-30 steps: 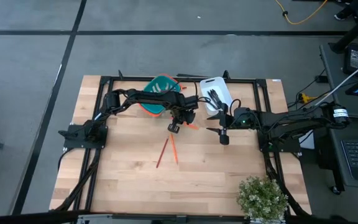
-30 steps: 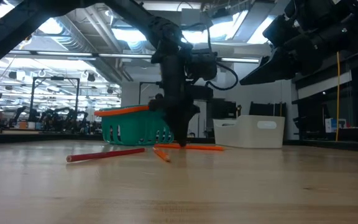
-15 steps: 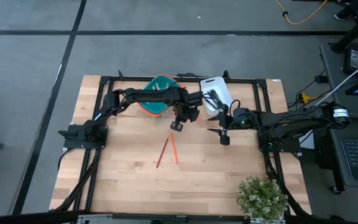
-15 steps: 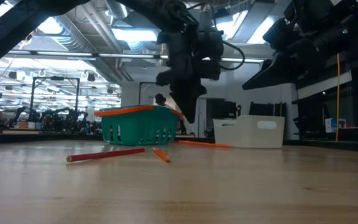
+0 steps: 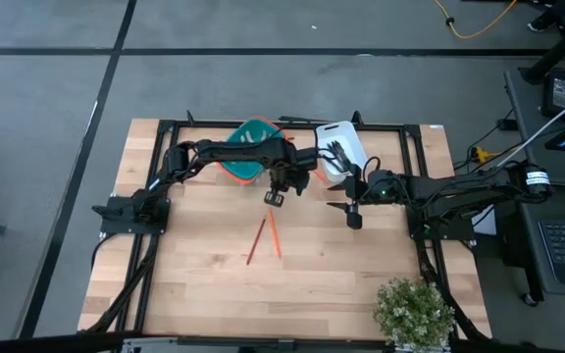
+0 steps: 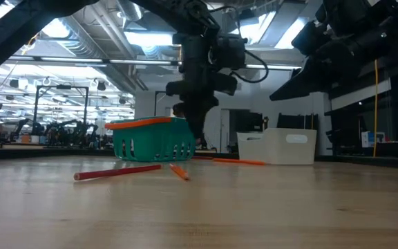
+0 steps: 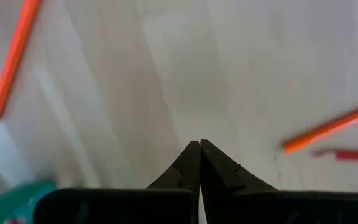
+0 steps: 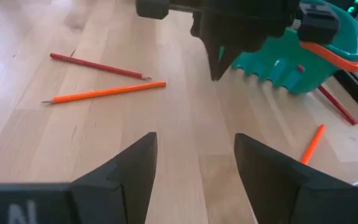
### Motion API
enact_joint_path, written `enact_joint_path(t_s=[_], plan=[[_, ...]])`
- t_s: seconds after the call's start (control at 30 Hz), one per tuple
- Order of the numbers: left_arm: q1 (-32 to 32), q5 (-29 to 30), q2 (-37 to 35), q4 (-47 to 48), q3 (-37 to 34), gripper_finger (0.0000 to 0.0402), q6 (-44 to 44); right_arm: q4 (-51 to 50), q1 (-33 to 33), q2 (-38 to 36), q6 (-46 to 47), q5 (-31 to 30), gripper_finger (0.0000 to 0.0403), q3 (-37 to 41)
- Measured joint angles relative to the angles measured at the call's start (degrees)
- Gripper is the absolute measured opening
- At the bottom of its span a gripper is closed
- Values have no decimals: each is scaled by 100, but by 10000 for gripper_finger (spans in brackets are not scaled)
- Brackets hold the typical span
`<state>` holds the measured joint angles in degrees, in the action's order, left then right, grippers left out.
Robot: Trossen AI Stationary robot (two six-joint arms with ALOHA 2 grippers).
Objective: Sort pens & pencils
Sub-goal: Put the orange pencil into the blue bin
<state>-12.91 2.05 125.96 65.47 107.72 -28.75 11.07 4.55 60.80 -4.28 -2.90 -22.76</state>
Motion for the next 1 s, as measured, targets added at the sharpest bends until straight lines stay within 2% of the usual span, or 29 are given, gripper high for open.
enact_joint_path(t_s=[0.07,0.27,0.4,0.5,0.57,0.67,1.0], plan=[[-7,-65,-7,86,0,0,13,-18,-1,0,19,2,216,0],[-54,-997,-373,80,2,0,16,-30,1,25,110,4,216,59],[-51,-1062,-874,-71,-52,0,157,-20,-1,121,326,2,216,61],[18,-1067,-1390,-405,-404,0,166,-24,-1,206,469,4,216,61],[67,-1077,-1845,-800,-875,0,200,-20,-1,263,556,4,216,61],[112,-1062,-2716,-1731,-1966,0,424,-17,-31,355,577,10,216,63],[623,-862,-5603,-6057,-6145,0,1289,636,-66,739,1064,0,216,-18]])
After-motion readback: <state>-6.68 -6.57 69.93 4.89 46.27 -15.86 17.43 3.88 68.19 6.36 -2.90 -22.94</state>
